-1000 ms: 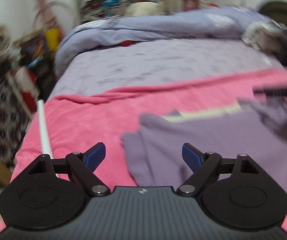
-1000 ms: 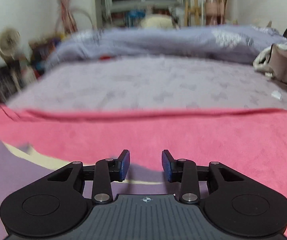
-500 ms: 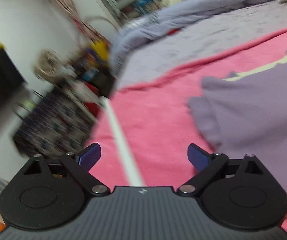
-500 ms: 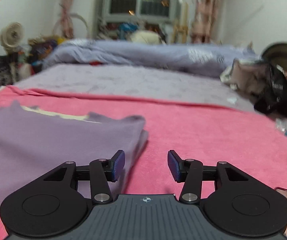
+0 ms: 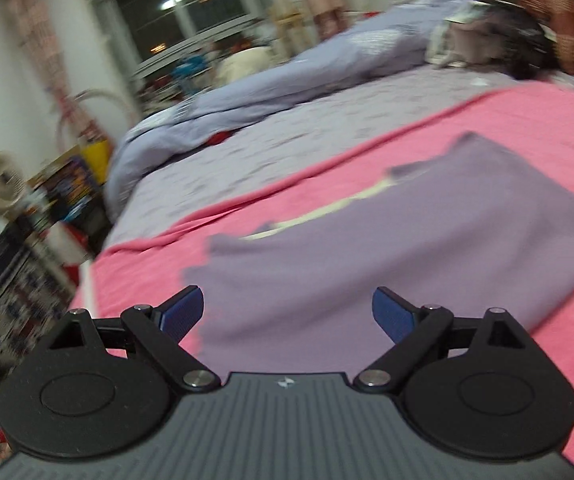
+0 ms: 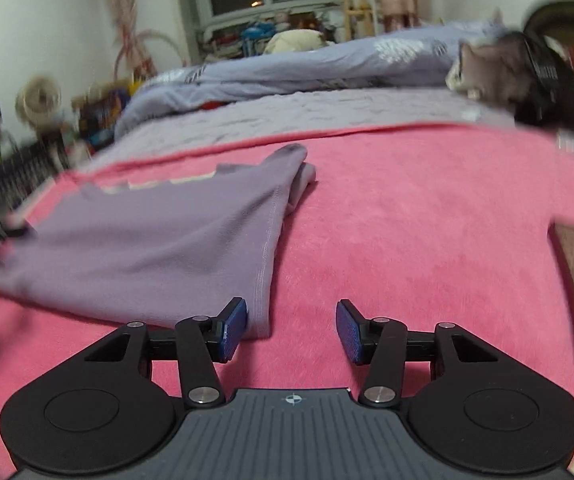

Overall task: Fold clothes
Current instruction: 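Grasp the folded shirt edge with the right gripper and lift it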

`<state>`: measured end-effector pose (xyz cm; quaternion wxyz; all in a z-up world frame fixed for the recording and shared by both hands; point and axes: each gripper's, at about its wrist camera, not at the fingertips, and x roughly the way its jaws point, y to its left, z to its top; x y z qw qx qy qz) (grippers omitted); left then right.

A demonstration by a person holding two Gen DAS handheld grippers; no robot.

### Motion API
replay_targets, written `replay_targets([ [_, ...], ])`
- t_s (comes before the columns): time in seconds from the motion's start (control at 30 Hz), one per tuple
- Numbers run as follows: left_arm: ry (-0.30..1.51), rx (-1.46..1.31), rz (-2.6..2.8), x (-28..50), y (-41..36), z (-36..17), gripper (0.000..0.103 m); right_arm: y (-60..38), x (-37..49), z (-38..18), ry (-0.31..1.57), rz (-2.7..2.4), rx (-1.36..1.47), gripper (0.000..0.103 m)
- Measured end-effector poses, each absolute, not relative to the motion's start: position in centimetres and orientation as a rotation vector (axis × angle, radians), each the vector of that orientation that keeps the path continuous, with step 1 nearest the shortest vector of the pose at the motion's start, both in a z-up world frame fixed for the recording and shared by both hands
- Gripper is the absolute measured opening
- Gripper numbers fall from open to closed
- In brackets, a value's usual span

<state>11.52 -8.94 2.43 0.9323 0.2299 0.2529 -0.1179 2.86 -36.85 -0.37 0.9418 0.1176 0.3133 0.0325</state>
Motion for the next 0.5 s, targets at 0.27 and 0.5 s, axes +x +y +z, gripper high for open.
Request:
replay_targets([
  [0.27, 0.571, 0.468, -0.278, 12.1, -13.1, -2.3, 0.096, -39.7, 2.7, -1.3, 0.648, 0.186, 0.606, 0.049],
  [0.5, 0.644, 0.280, -0.303, 13.0, -10.5, -2.4, 0.100, -40.8, 7.8, -3.6, 0.702, 0.222, 0.873, 0.020],
])
